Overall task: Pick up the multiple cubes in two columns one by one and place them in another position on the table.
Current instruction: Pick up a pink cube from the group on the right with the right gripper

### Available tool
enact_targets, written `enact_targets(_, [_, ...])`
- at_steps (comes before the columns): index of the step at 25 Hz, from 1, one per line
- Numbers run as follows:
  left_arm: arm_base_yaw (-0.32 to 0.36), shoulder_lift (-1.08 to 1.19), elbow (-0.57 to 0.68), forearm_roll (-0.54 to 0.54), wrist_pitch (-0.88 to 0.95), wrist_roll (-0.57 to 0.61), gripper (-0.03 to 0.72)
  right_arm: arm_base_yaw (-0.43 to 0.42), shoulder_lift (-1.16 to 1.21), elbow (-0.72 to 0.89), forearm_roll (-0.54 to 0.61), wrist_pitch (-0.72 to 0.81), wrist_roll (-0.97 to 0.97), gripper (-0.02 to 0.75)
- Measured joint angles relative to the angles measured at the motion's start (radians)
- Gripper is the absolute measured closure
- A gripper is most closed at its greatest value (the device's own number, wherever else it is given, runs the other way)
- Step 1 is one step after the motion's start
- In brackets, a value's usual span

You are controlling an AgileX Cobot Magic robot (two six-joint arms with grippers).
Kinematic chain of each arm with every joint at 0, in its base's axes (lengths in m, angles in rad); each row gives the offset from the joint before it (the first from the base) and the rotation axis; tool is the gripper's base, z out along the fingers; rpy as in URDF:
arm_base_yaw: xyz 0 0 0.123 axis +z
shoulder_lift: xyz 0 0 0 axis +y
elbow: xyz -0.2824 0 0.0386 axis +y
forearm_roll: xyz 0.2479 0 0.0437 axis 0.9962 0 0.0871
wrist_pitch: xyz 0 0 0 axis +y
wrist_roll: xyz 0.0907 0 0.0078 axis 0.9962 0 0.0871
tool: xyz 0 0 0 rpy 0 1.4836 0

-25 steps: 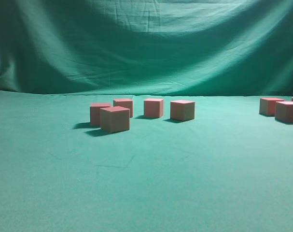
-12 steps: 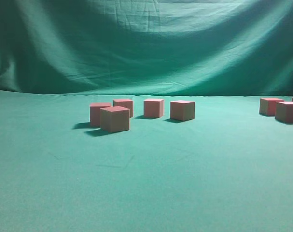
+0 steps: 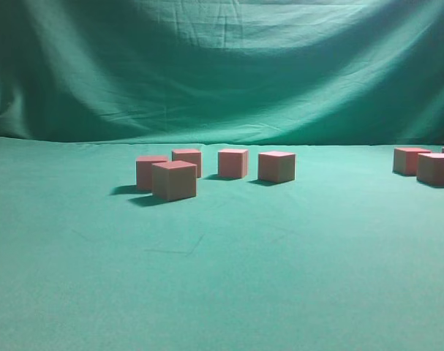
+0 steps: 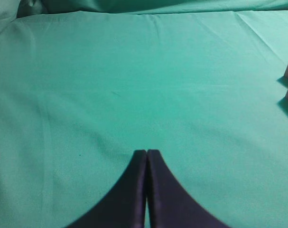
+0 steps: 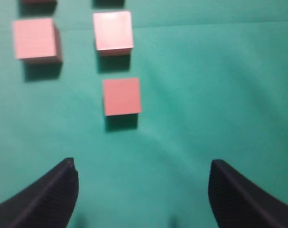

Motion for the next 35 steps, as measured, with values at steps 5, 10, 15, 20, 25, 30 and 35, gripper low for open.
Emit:
enact_targets(5, [0.000,0.000,0.000,0.000,0.000,0.000,0.688,-0.046,0.118,0.000,0.075,-0.074,-0.111,0.174])
enact_targets(10, [0.000,0.000,0.000,0.000,0.000,0.000,0.688,-0.046,0.206,0.000,0.098,-0.194,-0.153,0.174])
enact_targets(15, [0.000,0.000,0.000,0.000,0.000,0.000,0.688,-0.046,0.276,0.000,0.098,-0.272,-0.155,0.174])
enact_targets(20, [0.000,0.000,0.000,0.000,0.000,0.000,0.688,-0.046,0.334,0.000,0.098,-0.318,-0.157,0.174])
enact_targets(25, [0.000,0.000,0.000,0.000,0.000,0.000,0.688,-0.046,0.356,0.000,0.098,-0.325,-0.157,0.366])
enact_targets(30, [0.000,0.000,0.000,0.000,0.000,0.000,0.688,-0.046,0.356,-0.009,0.098,-0.307,-0.157,0.473])
enact_targets(35, [0.000,0.000,0.000,0.000,0.000,0.000,0.688,-0.046,0.341,-0.080,0.103,-0.187,-0.157,0.473])
